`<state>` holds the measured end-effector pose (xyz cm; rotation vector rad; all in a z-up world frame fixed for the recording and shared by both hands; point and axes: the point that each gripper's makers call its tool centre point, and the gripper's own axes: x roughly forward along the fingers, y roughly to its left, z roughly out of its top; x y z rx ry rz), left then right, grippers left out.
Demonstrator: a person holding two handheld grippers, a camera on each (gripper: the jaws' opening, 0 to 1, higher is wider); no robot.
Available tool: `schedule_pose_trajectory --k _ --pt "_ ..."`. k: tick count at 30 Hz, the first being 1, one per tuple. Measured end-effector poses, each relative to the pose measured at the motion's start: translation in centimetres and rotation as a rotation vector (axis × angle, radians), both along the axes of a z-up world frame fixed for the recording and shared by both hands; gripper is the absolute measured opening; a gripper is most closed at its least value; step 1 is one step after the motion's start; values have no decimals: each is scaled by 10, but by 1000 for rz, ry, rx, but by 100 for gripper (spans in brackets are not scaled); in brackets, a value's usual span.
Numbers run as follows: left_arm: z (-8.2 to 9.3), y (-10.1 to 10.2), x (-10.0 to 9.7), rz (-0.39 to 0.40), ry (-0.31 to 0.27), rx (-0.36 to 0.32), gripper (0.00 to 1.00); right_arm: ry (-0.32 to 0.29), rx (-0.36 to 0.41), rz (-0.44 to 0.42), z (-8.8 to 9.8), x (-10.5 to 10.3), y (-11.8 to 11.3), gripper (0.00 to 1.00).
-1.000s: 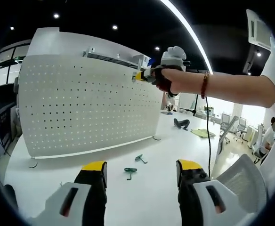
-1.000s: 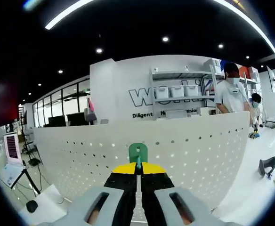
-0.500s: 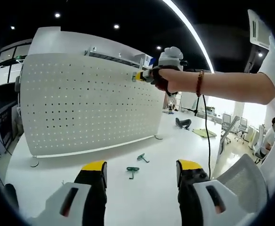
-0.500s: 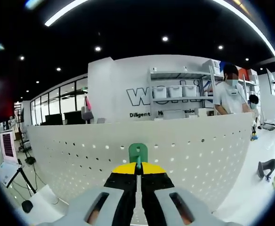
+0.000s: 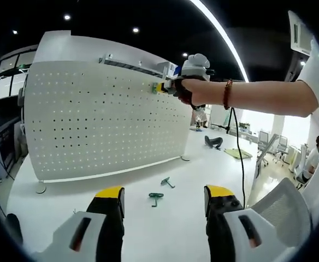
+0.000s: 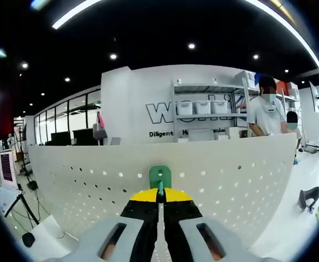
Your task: Insert the hook assembly into the mounting plate slot until the hook locks in place.
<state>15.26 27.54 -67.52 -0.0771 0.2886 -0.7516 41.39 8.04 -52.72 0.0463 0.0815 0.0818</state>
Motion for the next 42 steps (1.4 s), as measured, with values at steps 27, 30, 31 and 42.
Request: schedule_pose_trajectory --k 27,30,31,42 --pt "-1 3 1 9 6 -4 60 44 -42 -24 -10 4 1 1" --pt "-2 1 0 5 9 -5 60 53 -29 -12 -12 2 3 2" --pt "-2 1 0 4 9 -5 60 58 -31 -8 -12 1 3 2" --pt "0 -3 -1 -6 3 -2 60 67 -70 22 -18 -7 10 11"
